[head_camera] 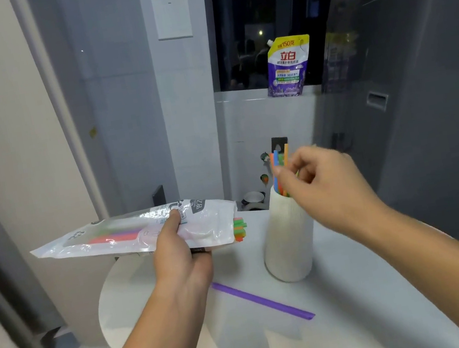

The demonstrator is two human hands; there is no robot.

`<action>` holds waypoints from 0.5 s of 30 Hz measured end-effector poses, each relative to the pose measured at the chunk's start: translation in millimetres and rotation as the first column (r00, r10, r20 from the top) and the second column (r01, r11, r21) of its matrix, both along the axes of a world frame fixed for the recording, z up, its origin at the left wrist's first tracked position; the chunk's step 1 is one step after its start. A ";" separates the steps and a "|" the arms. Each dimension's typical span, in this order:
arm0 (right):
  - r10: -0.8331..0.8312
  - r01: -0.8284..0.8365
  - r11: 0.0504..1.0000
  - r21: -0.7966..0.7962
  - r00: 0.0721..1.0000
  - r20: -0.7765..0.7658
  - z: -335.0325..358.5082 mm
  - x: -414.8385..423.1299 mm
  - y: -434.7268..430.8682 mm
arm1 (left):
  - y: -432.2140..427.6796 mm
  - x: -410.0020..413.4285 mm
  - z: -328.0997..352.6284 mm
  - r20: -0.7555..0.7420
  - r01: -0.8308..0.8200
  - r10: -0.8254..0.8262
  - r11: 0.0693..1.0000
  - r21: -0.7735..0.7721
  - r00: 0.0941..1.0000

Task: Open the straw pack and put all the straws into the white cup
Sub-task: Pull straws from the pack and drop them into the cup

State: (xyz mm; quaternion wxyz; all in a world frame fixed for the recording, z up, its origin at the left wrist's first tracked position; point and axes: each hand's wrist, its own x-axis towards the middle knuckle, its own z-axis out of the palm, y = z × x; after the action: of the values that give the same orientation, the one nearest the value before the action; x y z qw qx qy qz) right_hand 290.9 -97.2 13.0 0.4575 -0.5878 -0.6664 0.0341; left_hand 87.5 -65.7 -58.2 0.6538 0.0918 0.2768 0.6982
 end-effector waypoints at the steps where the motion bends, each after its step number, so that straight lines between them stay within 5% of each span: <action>1: 0.039 -0.036 0.996 -0.079 0.998 0.048 -14.9 -6.4 -5.4 | -0.1 -1.9 0.1 -0.003 -0.004 0.004 1.000 -0.003 1.000; 7: 0.135 -0.154 0.805 -0.573 0.988 -0.076 -105.8 -30.9 2.4 | -3.0 -16.0 -1.5 -0.018 -0.024 0.024 0.999 -0.025 1.000; 11: 0.066 -0.114 0.756 -0.644 0.993 -0.098 -149.1 -36.7 12.0 | -4.3 -26.8 -2.8 -0.036 -0.040 0.039 0.999 -0.004 0.999; 15: 0.073 -0.014 0.780 -0.626 0.995 0.069 -169.7 -47.5 15.0 | -2.4 -34.8 -6.7 -0.043 -0.074 0.073 0.997 -0.015 0.996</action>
State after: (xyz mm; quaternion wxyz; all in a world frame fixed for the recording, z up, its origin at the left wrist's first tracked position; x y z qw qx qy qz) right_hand 243.3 -82.3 -156.7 0.2060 -0.6914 -0.6507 0.2370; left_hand 52.7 -68.0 -64.9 0.6225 0.0911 0.2996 0.7173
